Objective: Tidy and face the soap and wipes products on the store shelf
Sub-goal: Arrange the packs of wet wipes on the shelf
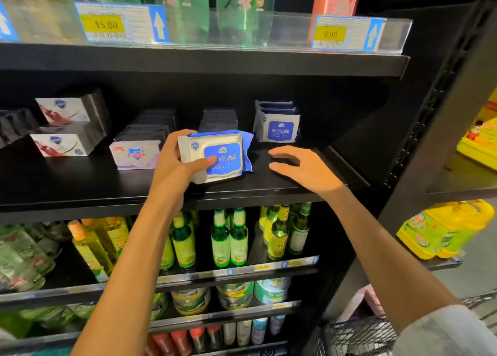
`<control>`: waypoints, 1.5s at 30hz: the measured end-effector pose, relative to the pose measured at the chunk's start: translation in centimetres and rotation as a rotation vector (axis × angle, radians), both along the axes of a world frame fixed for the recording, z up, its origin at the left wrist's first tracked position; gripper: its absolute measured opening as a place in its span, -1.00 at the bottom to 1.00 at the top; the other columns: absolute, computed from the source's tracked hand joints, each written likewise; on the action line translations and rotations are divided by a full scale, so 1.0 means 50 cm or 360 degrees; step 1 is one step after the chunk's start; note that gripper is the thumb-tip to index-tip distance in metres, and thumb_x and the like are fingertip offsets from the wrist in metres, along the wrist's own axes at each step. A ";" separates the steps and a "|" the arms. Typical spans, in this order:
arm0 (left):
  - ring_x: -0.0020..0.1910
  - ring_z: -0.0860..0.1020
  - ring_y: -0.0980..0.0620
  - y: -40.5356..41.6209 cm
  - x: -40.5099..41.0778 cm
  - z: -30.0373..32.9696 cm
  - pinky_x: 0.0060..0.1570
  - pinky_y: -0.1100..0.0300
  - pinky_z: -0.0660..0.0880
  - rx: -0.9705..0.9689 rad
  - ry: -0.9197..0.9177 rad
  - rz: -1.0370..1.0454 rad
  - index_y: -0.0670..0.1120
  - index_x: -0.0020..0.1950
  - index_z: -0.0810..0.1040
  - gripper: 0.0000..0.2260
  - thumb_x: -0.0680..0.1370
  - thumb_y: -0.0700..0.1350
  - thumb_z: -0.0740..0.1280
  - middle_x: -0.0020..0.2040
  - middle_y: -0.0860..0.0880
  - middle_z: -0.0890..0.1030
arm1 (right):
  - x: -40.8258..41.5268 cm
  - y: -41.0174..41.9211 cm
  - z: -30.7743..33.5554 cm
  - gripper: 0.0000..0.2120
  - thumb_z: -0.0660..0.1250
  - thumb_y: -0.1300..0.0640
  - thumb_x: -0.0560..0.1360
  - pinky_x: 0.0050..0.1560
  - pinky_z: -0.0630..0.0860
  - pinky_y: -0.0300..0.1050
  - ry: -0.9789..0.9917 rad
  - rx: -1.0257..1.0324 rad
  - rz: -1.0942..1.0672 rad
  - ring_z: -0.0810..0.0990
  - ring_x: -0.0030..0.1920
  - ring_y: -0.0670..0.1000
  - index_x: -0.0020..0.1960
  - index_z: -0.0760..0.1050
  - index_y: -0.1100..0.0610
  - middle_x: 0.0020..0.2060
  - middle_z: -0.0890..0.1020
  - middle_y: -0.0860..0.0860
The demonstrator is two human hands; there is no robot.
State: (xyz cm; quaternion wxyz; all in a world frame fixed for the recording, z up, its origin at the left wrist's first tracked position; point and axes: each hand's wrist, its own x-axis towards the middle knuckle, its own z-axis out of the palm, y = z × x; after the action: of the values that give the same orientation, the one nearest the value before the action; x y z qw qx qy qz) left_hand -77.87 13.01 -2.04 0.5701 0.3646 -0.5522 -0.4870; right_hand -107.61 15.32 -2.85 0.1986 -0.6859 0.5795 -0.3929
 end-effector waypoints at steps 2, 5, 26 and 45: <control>0.23 0.67 -0.06 0.007 0.033 -0.005 0.23 -0.21 0.61 -0.0002 -0.0038 0.0014 0.04 0.31 0.53 -0.44 0.41 -0.31 0.61 0.24 -0.08 0.68 | 0.005 0.005 0.000 -0.61 0.50 -0.11 0.53 0.38 0.41 -0.25 0.0175 0.0012 0.0010 0.55 0.26 -0.26 0.34 0.62 -0.09 0.24 0.63 -0.26; 0.23 0.67 -0.05 0.012 0.073 -0.005 0.25 -0.23 0.60 0.0017 -0.0102 0.0032 0.06 0.32 0.52 -0.42 0.41 -0.30 0.62 0.25 -0.06 0.67 | 0.006 0.009 0.002 -0.62 0.49 -0.15 0.53 0.29 0.33 -0.31 0.0334 0.0048 0.0020 0.51 0.27 -0.24 0.32 0.63 -0.11 0.26 0.61 -0.25; 0.35 0.53 0.05 0.009 0.108 -0.003 0.21 0.14 0.56 -0.0292 -0.0617 0.0374 0.14 0.52 0.33 -0.31 0.51 -0.16 0.58 0.42 0.07 0.48 | 0.016 0.005 0.004 -0.70 0.51 -0.08 0.53 0.23 0.45 -0.31 0.0242 -0.0010 -0.0115 0.58 0.17 -0.22 0.24 0.68 -0.06 0.17 0.68 -0.19; 0.20 0.64 -0.03 0.072 0.019 -0.115 0.08 0.08 0.59 -0.1204 -0.1833 0.0526 -0.02 0.32 0.68 -0.60 0.60 0.19 0.41 0.26 0.03 0.67 | -0.048 -0.213 0.062 -0.08 0.63 0.32 0.38 0.39 0.52 0.10 -0.0502 0.0042 -0.0630 0.53 0.42 0.16 0.60 0.21 0.18 0.44 0.52 0.17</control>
State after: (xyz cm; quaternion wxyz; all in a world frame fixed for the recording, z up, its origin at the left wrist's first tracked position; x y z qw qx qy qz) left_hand -76.93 16.62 -7.79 0.3413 0.4201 -0.8347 0.1016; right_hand -110.00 4.68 0.25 0.2146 -0.4865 0.6695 -0.5187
